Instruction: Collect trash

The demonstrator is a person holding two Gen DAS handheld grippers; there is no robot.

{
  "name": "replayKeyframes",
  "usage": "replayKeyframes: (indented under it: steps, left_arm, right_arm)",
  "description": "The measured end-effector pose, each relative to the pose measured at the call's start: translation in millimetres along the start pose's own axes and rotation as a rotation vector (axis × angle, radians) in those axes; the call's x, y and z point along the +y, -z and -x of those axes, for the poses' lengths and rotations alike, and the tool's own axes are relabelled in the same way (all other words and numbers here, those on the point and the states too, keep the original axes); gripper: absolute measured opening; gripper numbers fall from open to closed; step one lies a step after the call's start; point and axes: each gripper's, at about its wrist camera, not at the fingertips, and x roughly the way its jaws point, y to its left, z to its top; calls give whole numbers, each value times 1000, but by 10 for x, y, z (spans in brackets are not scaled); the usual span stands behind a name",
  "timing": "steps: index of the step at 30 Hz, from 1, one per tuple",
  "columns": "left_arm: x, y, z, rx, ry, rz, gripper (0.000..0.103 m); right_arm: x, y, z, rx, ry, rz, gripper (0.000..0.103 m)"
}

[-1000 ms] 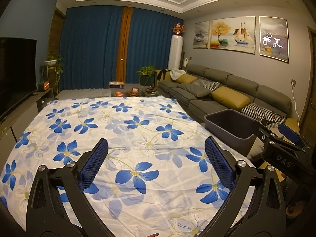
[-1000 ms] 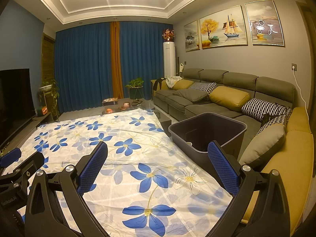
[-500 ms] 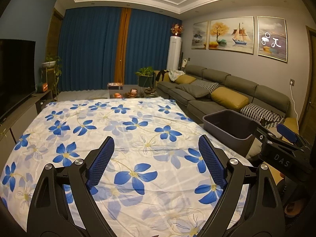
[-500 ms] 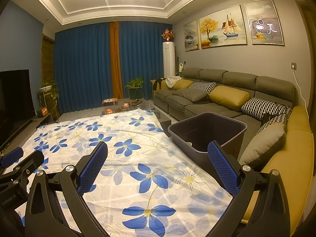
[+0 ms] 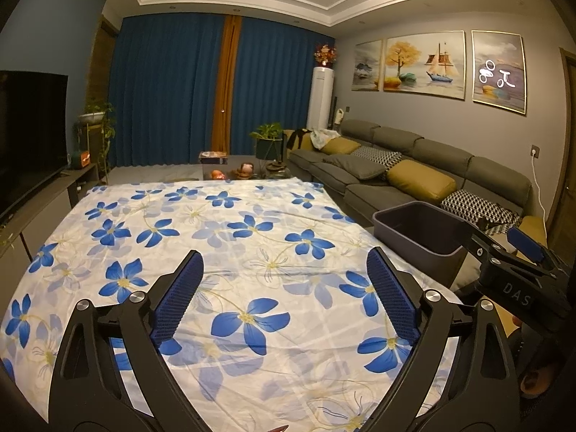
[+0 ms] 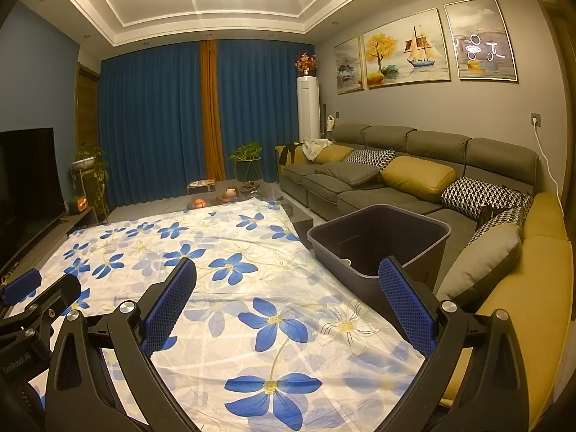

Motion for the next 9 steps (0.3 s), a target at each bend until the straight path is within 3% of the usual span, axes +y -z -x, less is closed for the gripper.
replayKeyframes:
  steps: [9]
  left_arm:
    - [50, -1, 23, -15, -33, 11, 96]
  right_arm:
    - [1, 1, 19, 0, -6, -9, 97]
